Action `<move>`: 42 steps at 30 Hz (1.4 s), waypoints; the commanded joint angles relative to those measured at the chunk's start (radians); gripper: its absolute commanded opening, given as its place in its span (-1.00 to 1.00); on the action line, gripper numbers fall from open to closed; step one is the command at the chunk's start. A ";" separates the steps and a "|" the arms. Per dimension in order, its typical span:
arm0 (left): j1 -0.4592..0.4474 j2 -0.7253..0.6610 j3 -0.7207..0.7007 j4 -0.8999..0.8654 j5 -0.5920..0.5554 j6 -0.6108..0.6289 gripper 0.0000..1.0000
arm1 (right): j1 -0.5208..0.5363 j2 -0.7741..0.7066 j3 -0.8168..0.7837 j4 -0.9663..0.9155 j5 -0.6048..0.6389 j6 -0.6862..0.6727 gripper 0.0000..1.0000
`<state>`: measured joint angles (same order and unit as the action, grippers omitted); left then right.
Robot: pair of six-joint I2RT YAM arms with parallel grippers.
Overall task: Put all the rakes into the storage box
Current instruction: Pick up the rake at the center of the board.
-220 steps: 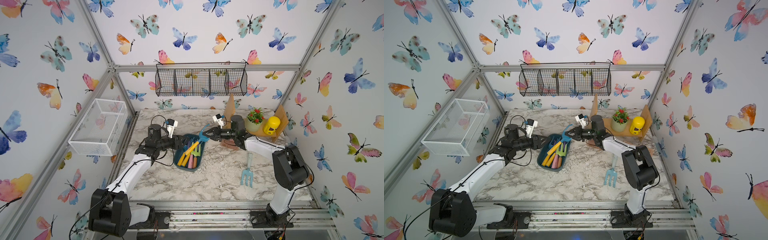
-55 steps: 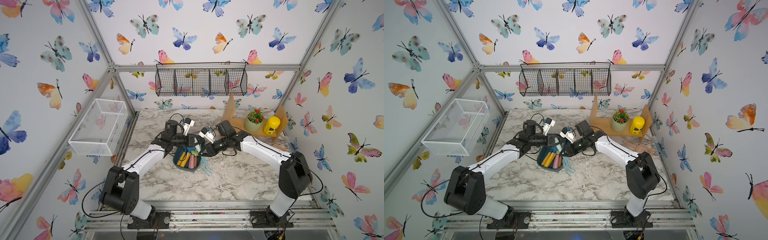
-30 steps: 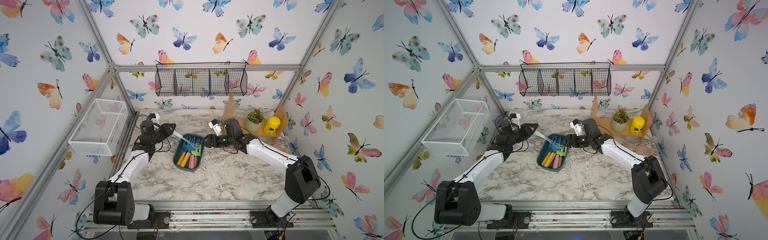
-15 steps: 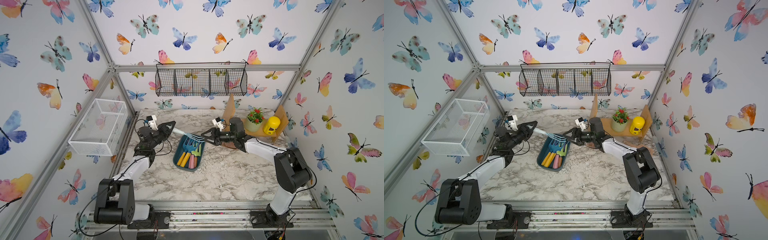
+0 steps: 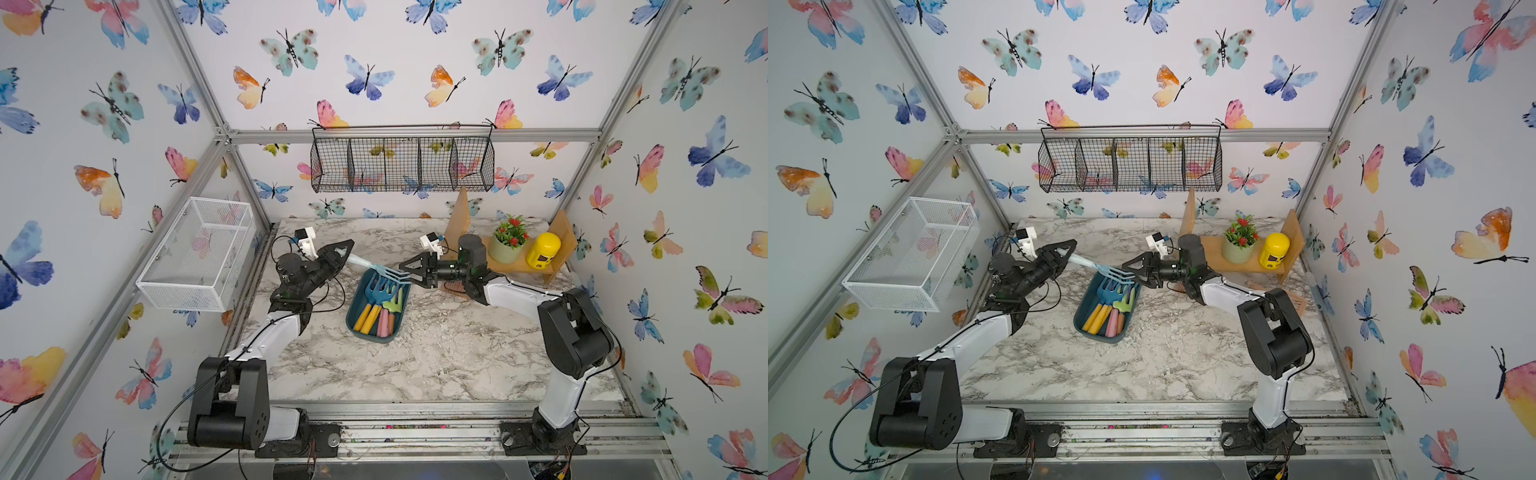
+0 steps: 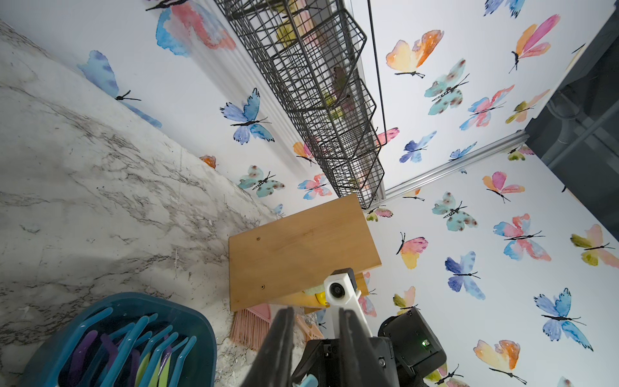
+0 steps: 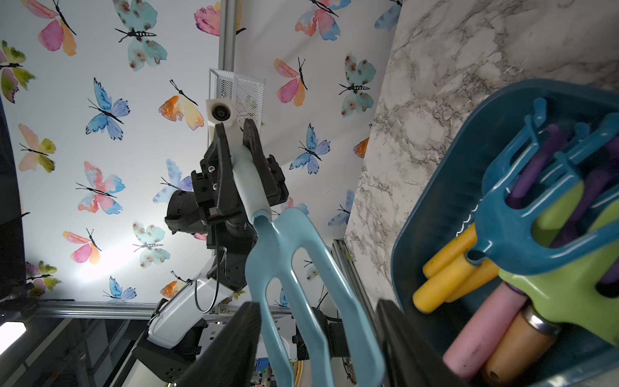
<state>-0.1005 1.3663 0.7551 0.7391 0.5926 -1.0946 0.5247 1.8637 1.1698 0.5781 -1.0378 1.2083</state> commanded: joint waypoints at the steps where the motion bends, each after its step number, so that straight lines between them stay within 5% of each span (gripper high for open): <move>1: -0.008 -0.007 0.022 0.040 0.019 0.038 -1.00 | 0.020 0.018 0.016 0.066 -0.051 0.035 0.12; 6: -0.018 -0.004 0.033 0.028 0.017 0.062 -0.98 | 0.023 0.021 0.019 0.073 -0.049 0.042 -0.52; 10: -0.021 -0.005 0.026 0.024 0.013 0.067 -0.86 | 0.023 0.017 0.016 0.074 -0.045 0.039 -0.80; 15: -0.024 -0.010 0.019 0.008 0.026 0.082 0.01 | 0.023 0.009 0.011 0.070 -0.041 0.033 -0.87; 18: -0.024 -0.023 0.028 -0.059 0.046 0.130 0.18 | 0.023 0.008 0.018 0.047 -0.042 0.012 -0.88; 30: -0.003 -0.114 0.065 -0.555 0.080 0.554 0.27 | -0.011 -0.026 0.168 -0.497 0.023 -0.407 -0.90; 42: 0.071 -0.088 0.067 -0.507 0.234 0.596 0.28 | -0.074 -0.053 0.208 -0.690 -0.039 -0.556 -0.94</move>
<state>-0.0322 1.2743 0.8040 0.2108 0.7433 -0.5293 0.4484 1.8587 1.3304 -0.0154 -1.0405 0.7452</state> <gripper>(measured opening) 0.639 0.068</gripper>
